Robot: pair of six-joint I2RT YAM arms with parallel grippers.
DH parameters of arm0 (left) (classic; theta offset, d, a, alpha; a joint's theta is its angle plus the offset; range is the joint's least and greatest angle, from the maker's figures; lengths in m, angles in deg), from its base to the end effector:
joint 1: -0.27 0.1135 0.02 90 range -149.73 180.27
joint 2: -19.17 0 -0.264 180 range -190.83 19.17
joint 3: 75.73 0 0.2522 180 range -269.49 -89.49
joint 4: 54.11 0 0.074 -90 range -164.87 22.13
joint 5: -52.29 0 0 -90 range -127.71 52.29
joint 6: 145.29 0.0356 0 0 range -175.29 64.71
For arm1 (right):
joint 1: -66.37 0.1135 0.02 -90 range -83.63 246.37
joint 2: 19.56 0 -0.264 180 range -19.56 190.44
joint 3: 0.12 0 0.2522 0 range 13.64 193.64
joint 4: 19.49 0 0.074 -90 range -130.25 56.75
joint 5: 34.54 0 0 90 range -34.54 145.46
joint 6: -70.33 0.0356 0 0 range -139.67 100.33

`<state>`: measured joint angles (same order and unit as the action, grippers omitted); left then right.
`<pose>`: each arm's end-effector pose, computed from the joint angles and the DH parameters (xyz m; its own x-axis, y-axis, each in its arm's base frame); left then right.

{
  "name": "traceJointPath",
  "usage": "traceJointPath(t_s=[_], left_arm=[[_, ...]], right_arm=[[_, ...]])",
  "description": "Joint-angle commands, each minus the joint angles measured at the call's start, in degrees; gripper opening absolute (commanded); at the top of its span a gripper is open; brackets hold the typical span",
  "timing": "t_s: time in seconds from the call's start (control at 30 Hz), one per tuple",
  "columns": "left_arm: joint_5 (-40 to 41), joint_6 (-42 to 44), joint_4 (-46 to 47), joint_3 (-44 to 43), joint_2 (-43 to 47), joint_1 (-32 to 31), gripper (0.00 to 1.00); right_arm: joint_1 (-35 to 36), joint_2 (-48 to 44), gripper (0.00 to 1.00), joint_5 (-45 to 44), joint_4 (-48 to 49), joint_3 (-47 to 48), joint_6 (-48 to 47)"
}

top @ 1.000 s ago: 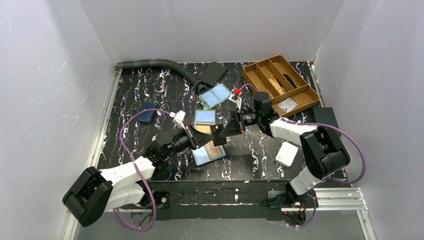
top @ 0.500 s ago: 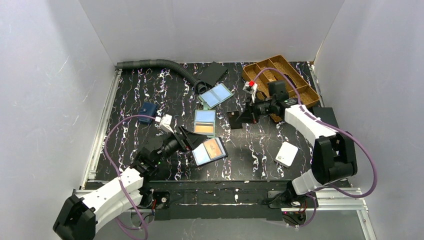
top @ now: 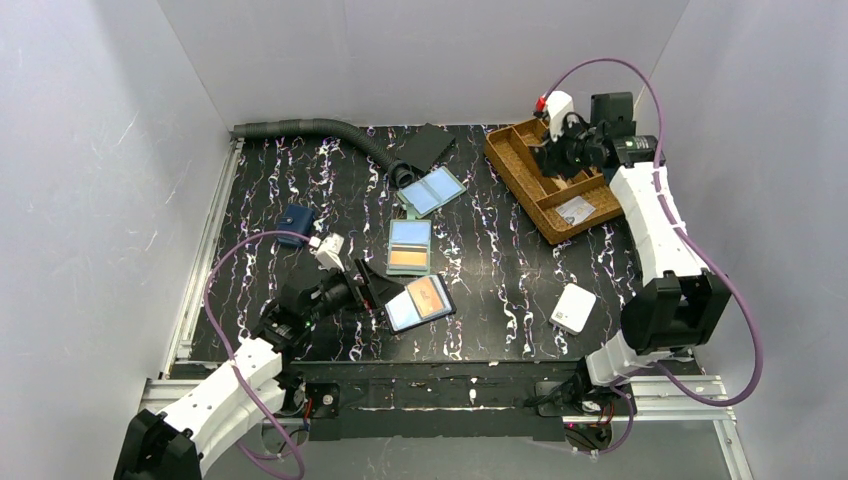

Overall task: Take the credit cards out of the card holder
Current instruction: Place the credit card in the storage box.

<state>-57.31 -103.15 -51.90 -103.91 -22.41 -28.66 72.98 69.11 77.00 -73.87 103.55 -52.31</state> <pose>0.1459 -0.0943 0.2094 -0.6654 -0.4303 -0.6099 0.3731 0.5160 -0.7711 0.3365 0.0522 0.3747 -0.3209 -0.5422 -0.7765 -0.6675 0.7112 -0.2207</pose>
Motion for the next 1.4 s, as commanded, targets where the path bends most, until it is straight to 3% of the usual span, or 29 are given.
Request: traceJointPath(t_s=[0.0, 0.23, 0.57, 1.37], left_arm=[[-2.98, 3.51, -5.81, -4.72, 0.09, 1.25, 0.98], [-4.0, 2.02, -8.96, -6.25, 0.07, 1.86, 0.98], [-2.61, 0.18, -13.63, -6.87, 2.83, 2.32, 0.98], [0.56, 3.29, -19.6, -9.93, 3.22, 3.34, 0.98]], right_arm=[[-1.67, 4.32, 0.01, -10.82, -5.44, 7.93, -1.43], [-5.97, 4.59, 0.01, -12.01, -4.83, 11.6, 0.39], [-15.23, 4.72, 0.01, -6.49, -3.81, 10.81, 0.83], [-16.77, 22.61, 0.01, -3.82, -4.62, 26.08, 4.01]])
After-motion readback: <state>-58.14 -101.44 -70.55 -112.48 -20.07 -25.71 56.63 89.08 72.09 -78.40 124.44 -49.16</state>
